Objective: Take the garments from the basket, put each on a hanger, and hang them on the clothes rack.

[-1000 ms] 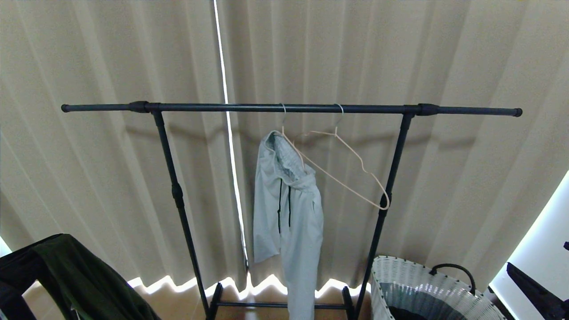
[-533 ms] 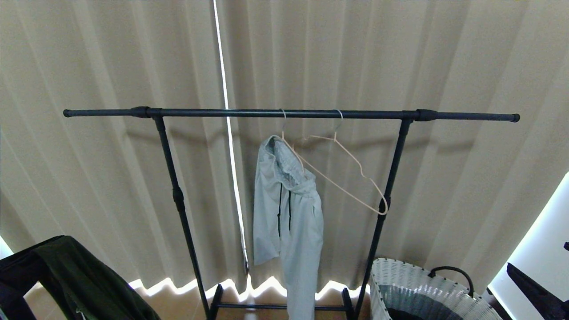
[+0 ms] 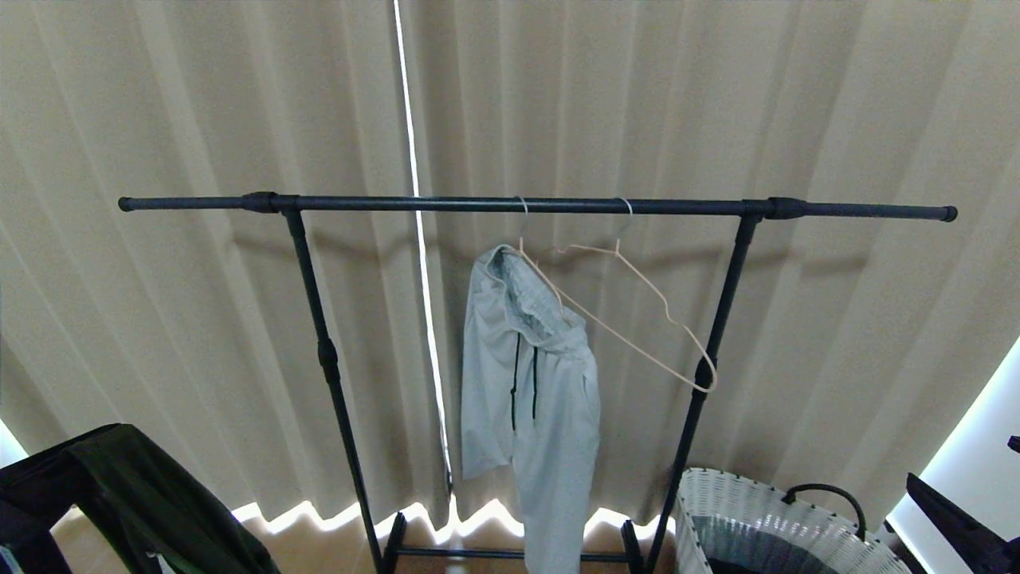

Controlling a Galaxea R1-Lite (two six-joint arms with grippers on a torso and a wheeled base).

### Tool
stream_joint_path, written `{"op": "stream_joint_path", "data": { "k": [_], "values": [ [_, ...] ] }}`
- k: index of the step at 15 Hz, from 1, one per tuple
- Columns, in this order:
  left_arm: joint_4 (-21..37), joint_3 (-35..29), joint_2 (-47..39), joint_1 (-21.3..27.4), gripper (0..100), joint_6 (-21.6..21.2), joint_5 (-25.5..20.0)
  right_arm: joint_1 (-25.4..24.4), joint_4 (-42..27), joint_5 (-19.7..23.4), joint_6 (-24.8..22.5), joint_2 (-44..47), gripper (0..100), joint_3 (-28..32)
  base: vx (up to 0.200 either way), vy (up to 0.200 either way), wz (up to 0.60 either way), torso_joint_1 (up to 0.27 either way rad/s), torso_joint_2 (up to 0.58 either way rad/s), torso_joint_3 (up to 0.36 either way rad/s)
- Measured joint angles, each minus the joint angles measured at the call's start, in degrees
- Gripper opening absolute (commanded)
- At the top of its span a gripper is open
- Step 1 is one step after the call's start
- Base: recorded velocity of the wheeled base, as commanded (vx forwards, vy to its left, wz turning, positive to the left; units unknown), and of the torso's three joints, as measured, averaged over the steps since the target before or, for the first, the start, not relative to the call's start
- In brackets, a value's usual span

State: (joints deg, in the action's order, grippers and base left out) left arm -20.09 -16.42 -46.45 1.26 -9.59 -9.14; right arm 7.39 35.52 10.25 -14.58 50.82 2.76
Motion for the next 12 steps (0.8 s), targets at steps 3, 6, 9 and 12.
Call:
{"op": "stream_joint_path", "data": {
  "k": [3,6,9,12],
  "values": [
    [-0.2,0.2,0.1,0.0,0,0.0,0.0,0.0,0.0,0.0,0.0,0.0,100,0.0,0.0,0.0,0.0,0.0,0.0,0.0],
    [-0.3,0.5,0.3,0.0,0,-0.1,0.0,0.0,0.0,0.0,0.0,0.0,100,0.1,0.0,0.0,0.0,0.0,0.0,0.0],
    [0.0,0.4,0.3,0.0,0,0.2,0.1,-0.1,0.1,0.0,0.0,0.1,100,0.1,0.0,0.0,0.0,0.0,0.0,0.0],
    [0.0,0.4,0.3,-0.2,0,0.2,0.1,-0.2,0.0,0.1,0.0,0.2,100,0.1,0.067,0.0,0.0,0.001,0.0,-0.001]
  ]
}}
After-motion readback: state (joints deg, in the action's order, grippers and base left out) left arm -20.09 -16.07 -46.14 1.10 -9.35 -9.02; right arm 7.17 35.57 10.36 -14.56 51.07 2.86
